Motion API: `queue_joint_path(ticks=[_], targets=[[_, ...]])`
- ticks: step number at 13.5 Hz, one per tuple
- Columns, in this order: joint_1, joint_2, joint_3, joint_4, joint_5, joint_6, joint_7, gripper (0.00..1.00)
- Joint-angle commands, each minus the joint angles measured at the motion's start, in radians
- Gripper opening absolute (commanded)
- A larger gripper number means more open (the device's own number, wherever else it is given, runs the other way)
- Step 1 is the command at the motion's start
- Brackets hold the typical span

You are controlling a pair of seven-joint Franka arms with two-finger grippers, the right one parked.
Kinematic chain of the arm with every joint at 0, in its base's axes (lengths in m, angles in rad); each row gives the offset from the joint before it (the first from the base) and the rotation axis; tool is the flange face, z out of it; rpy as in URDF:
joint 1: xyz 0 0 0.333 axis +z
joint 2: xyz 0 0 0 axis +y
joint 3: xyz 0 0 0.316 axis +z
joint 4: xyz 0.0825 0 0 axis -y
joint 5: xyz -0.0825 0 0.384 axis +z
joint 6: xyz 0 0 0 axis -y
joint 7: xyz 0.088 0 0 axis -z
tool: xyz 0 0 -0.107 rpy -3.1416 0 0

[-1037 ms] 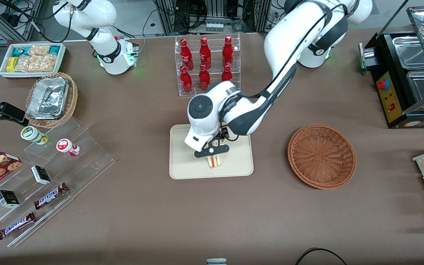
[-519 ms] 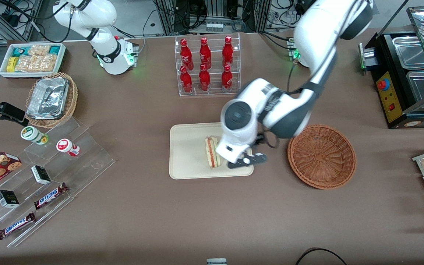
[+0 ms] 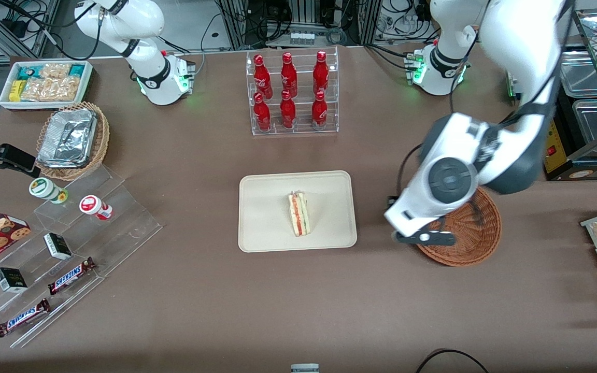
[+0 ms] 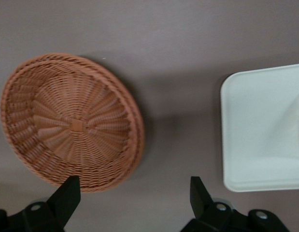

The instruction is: Place sandwich from basket to tray

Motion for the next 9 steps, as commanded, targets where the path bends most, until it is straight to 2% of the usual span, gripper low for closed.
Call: queue_joint_path(ticks=[1,4,6,9], targets=[[0.097,-0.143,-0.009,-0.16,-0.053,0.045,0.095,1.0],[0.16,-0.21,0.002,-0.18,-0.115,0.026,0.192,1.0],[0.157,-0.296,0.089,-0.224,-0.183,0.013,0.293,1.0],[0.141,-0.374,0.161,-0.22,-0.189,-0.09,0.354,1.0]])
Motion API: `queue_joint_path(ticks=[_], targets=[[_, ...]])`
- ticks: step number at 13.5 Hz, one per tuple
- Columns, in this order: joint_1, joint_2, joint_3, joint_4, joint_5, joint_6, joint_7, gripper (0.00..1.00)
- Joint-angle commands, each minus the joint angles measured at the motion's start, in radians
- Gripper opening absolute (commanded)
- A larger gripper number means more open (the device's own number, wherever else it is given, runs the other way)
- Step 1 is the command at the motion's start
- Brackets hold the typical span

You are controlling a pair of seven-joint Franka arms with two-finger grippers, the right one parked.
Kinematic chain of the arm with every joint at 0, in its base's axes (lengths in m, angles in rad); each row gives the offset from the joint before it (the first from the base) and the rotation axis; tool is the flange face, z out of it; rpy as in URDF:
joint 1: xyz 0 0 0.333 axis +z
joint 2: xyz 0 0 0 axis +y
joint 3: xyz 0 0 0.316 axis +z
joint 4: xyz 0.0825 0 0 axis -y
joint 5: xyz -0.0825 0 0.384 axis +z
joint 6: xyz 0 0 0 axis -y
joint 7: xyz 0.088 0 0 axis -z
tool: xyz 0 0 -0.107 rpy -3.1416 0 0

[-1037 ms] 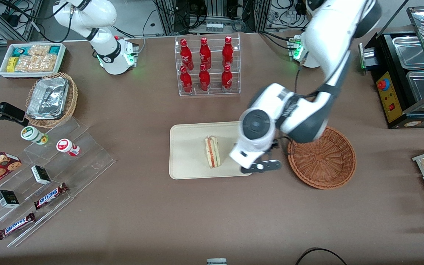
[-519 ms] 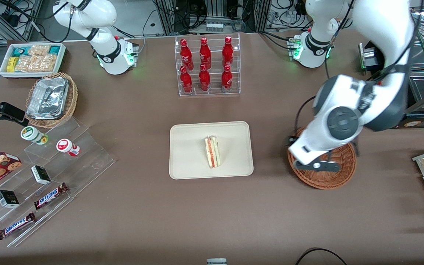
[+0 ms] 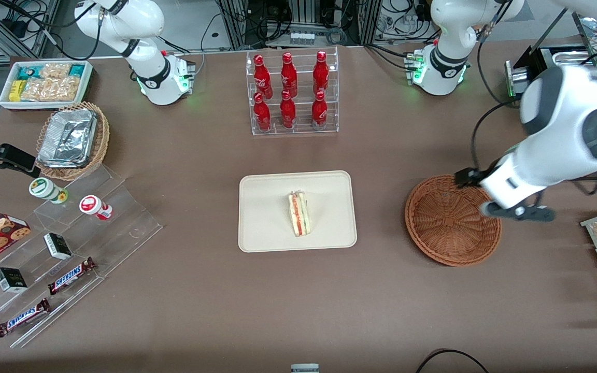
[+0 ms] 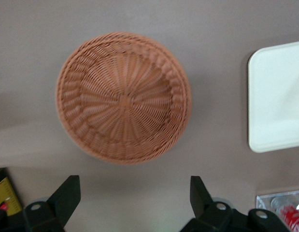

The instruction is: Place sandwich from basket to tray

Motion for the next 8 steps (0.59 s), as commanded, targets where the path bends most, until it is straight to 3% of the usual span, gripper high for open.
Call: queue_joint_path(ticks=[1,5,8], targets=[[-0.039,-0.11,0.079,-0.044,-0.02,-0.063,0.037,1.0],[-0.073,-0.158,0.189,0.012,-0.016,-0.201,0.101,1.0],[-0.075,-0.164,0.207,0.057,-0.017,-0.238,0.108,1.0]])
